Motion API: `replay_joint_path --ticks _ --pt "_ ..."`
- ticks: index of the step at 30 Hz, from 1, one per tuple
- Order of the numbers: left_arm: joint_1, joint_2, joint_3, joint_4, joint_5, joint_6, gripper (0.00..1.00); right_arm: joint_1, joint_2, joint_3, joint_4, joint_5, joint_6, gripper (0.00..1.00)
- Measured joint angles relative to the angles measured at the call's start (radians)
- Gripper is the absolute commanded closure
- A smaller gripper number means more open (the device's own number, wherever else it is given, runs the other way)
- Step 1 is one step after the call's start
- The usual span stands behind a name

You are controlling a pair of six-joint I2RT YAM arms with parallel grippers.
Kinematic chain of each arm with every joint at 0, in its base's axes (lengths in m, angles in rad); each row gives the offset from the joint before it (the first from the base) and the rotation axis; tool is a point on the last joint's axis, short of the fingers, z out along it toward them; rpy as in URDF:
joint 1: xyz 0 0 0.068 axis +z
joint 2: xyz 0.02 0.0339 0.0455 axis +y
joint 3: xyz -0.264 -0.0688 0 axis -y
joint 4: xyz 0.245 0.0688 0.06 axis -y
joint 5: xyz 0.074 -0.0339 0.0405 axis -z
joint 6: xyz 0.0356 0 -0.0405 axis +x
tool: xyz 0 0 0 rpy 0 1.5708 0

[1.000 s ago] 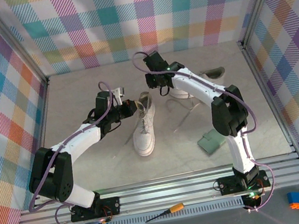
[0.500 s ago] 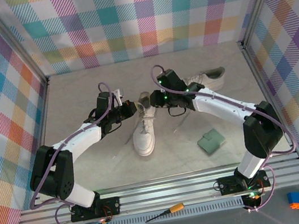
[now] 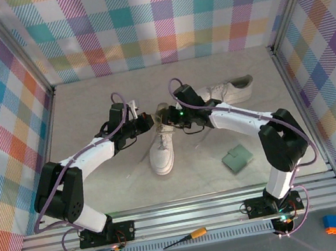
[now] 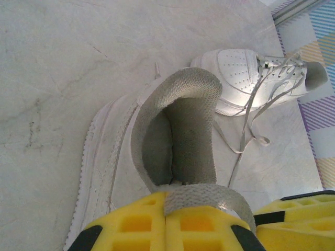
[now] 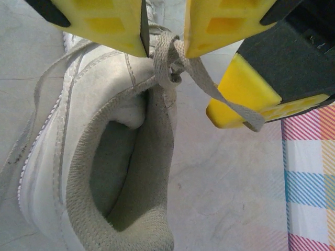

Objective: Tie the shoes

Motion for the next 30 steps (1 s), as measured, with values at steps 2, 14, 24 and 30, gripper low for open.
replay_joint_path --ticks 2,14,24,30 --pt "0.0 0.0 0.0 0.0 0.0 0.0 1.0 0.0 0.008 0.0 0.008 -0.006 0.011 0.76" --pt "0.0 0.0 0.0 0.0 0.0 0.0 1.0 0.0 0.024 0.0 0.043 -0.016 0.04 0.89" --pt "0.0 0.0 0.0 -0.005 -0.003 0.0 1.0 0.004 0.006 -0.073 0.047 -0.003 0.05 0.98" --pt "0.0 0.0 0.001 -0.024 -0.003 0.0 1.0 0.035 -0.029 -0.121 0.019 0.003 0.05 0.98"
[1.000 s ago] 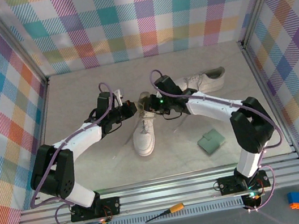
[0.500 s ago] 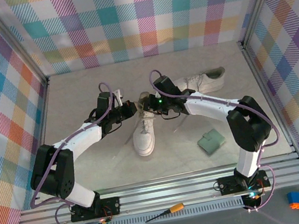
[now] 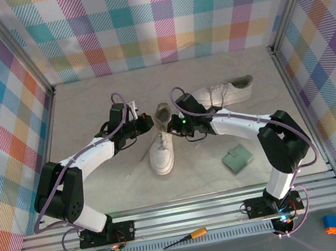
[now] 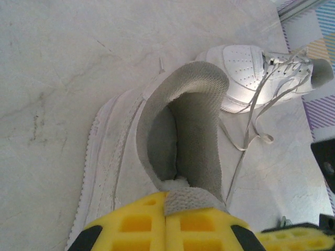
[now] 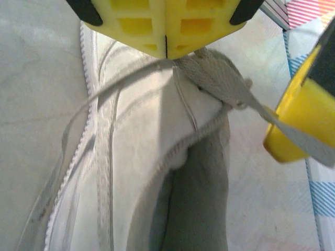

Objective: Tie the shoes

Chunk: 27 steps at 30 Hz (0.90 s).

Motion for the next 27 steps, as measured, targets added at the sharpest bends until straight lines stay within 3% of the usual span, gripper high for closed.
replay_joint_path --ticks 6,11,20,27 --pt "0.0 0.0 0.0 -0.003 0.001 0.0 1.0 0.028 -0.005 -0.026 -0.021 0.007 0.0 0.96" --pt "0.0 0.0 0.0 -0.003 0.003 0.004 1.0 0.031 -0.014 -0.027 -0.045 0.043 -0.027 0.75" --pt "0.0 0.0 0.0 0.0 0.018 0.023 1.0 0.029 -0.191 -0.069 -0.109 0.268 -0.084 0.76" --pt "-0.003 0.0 0.0 0.005 0.051 0.051 1.0 -0.021 -0.126 -0.075 -0.084 0.248 -0.011 0.65"
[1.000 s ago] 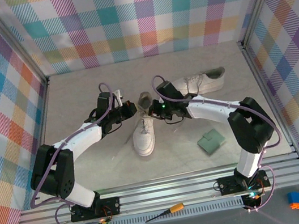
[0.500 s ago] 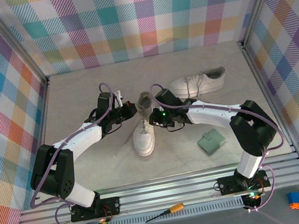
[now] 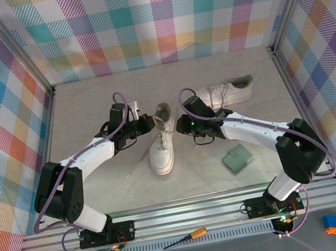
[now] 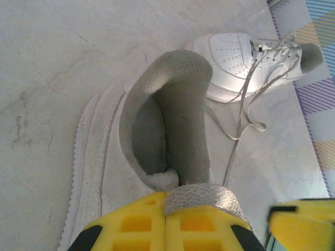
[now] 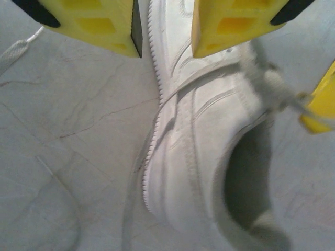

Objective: Tie the shoes

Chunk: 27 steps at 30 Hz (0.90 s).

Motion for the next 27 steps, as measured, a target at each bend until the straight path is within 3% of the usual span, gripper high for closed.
replay_joint_path --ticks 7,14,27 --pt "-0.003 0.0 0.0 0.0 0.013 0.014 1.0 -0.047 0.147 -0.016 0.1 -0.091 0.143 0.64" --pt "-0.003 -0.01 -0.001 -0.001 0.009 0.026 1.0 -0.058 0.236 0.037 0.083 -0.054 0.134 0.68" --pt "-0.003 -0.018 -0.001 -0.001 0.009 0.029 1.0 -0.133 0.528 0.587 -0.186 0.116 -0.137 0.69"
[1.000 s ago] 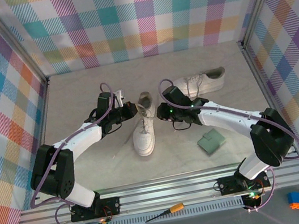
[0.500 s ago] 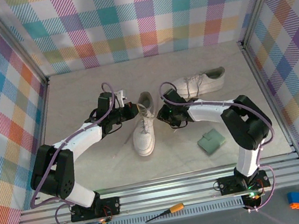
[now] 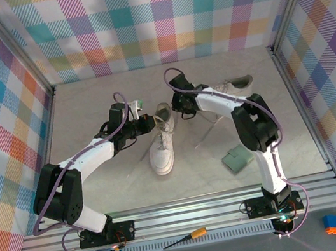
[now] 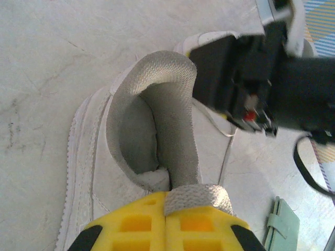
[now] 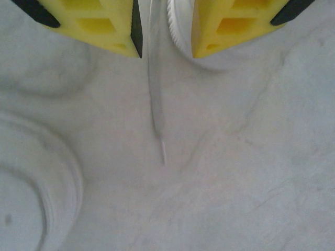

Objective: Tie the shoes

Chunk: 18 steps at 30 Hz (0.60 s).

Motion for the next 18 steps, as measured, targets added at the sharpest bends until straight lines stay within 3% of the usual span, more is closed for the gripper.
replay_joint_path --ticks 6,18 --pt "-0.001 0.0 0.0 0.0 0.0 0.003 1.0 -0.013 0.163 0.214 -0.113 0.019 -0.08 0.7" --pt "-0.006 0.0 0.0 0.0 0.0 0.003 1.0 -0.013 0.304 0.391 -0.262 0.005 -0.158 0.71"
